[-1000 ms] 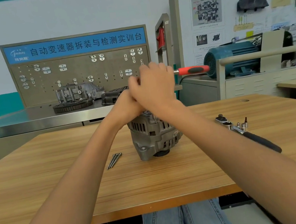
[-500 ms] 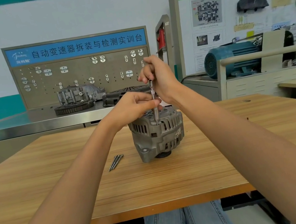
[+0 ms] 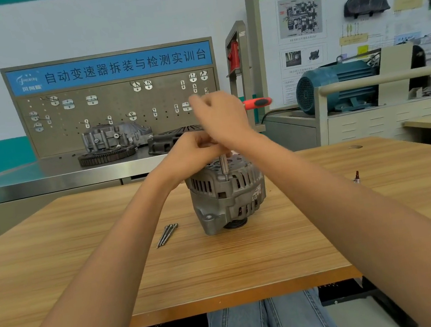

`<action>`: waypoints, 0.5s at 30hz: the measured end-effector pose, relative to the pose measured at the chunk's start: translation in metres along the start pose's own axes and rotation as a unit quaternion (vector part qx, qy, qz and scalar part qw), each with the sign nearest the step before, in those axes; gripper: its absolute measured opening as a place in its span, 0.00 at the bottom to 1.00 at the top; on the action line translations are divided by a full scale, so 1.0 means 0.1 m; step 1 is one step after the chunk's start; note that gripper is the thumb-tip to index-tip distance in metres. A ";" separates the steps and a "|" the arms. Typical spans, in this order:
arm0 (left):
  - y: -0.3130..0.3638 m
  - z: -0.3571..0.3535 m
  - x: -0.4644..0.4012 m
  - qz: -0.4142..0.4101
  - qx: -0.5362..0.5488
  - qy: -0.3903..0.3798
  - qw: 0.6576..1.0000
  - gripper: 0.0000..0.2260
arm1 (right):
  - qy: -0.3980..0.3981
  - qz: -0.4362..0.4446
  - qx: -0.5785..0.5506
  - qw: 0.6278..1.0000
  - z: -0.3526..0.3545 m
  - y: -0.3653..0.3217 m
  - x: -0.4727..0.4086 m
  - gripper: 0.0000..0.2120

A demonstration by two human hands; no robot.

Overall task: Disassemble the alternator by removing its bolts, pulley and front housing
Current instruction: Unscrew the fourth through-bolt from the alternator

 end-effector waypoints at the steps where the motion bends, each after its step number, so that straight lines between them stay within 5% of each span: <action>1: -0.01 -0.02 0.00 0.006 0.001 -0.014 1.000 0.02 | 0.003 -0.038 -0.092 0.995 -0.02 0.08 -0.01 0.22; 6: 0.03 -0.06 0.08 0.002 0.000 -0.053 0.999 0.05 | -0.002 -0.092 -0.378 0.921 -0.14 0.23 -0.01 0.28; 10: 0.01 -0.02 0.06 0.011 -0.001 -0.053 0.999 0.07 | 0.021 -0.113 -0.486 0.867 -0.19 0.23 0.00 0.31; 13: 0.03 -0.03 0.09 0.010 -0.003 -0.053 0.999 0.06 | 0.023 -0.103 -0.388 0.916 -0.13 0.21 0.02 0.25; 15: 0.01 0.00 0.07 0.022 -0.002 -0.028 0.999 0.08 | -0.025 -0.024 -0.126 0.991 -0.04 0.09 0.02 0.20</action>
Point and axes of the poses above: each hand's wrist, its own x-axis away from the middle knuckle, its own z-axis out of the back of the hand, y = z × x, the point moved 9 cm from there along -x, towards the middle knuckle, and after that the axes turned 14 degrees about z, right-handed, at the moved point
